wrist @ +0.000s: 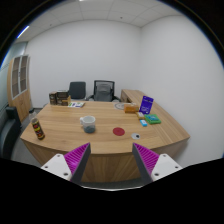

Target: Pour water

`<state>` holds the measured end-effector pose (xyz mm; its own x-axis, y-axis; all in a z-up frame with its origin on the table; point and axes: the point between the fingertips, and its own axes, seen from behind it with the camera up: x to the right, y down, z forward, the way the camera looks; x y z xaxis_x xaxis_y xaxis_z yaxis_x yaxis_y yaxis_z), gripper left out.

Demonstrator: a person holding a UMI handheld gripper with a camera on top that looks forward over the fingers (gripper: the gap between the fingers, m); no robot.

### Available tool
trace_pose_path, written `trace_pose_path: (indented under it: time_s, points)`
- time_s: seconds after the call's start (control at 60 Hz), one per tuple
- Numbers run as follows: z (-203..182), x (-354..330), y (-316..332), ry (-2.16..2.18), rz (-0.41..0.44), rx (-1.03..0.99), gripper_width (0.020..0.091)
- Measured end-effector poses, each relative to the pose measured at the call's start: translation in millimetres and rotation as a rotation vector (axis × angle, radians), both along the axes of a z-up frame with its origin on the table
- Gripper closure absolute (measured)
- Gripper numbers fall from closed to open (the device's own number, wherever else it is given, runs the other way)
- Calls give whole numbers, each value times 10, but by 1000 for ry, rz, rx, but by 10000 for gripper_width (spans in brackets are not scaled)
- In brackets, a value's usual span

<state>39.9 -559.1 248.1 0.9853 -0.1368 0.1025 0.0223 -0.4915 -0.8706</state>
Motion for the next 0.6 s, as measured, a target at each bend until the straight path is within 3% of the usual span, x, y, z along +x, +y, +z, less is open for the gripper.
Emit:
trace_pose_path:
  time_s: [0.283,0.6]
  points:
    - [-421,-753,-6,-4,64,-64,249]
    - [-1066,-3004,311,97,196,-96,247]
